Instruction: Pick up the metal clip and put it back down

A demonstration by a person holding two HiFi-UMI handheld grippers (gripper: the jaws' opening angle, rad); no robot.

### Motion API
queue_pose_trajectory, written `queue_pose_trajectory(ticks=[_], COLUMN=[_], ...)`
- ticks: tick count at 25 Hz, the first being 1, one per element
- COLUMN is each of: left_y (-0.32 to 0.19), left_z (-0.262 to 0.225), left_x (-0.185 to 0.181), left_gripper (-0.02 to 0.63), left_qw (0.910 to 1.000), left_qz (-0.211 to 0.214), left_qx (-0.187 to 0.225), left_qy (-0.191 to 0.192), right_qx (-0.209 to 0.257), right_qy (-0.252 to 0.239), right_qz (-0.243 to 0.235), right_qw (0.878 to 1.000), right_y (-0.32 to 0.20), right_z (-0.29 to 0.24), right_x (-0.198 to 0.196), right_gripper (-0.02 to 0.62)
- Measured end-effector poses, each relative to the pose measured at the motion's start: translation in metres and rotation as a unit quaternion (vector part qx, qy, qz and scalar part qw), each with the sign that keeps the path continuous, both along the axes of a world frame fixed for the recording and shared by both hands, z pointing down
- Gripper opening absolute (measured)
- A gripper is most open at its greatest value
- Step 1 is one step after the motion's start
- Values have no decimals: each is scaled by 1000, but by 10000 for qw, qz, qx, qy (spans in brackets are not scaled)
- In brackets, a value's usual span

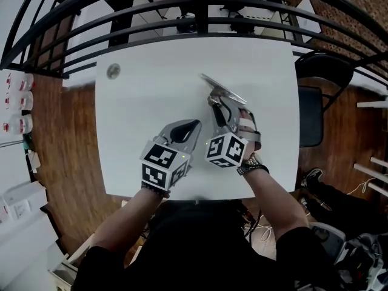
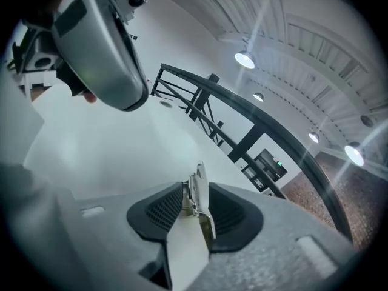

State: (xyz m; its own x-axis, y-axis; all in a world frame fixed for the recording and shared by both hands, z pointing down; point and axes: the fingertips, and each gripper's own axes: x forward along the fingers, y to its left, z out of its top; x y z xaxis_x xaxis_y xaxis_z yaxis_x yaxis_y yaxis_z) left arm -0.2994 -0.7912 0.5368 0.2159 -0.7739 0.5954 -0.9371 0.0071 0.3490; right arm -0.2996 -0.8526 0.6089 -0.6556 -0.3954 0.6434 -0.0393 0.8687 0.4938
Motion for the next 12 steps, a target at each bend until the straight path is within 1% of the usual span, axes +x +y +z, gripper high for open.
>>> queue_pose_trajectory(ticks=[4,8,9,11,12], left_y=[-9,-11,-11,-11,-10], left_z=[10,17,18,19,20], left_x=[0,-2,-4,-6,-7], left_gripper=[15,15,15,15,15], left_qw=[10000,9999,9999,9999,9999], left_qz=[-52,-46,-49,-57,-57], left_qx=[-73,-98,-107,-129,-140], left_qy=[-14,-21,-26,-40,-45], right_qx=[153,180,198,258,296], right_qy=[89,133,130,104,79], right_qz=[-141,-96,-87,-65,-45], right_qw=[9997,9997,9997,9996,9995], right_y=[-8,-17,-19,-21,-22], right_z=[13,24,25,25,23], right_x=[-3,-7,-9,-11,-11], right_gripper=[114,114,106,60,54])
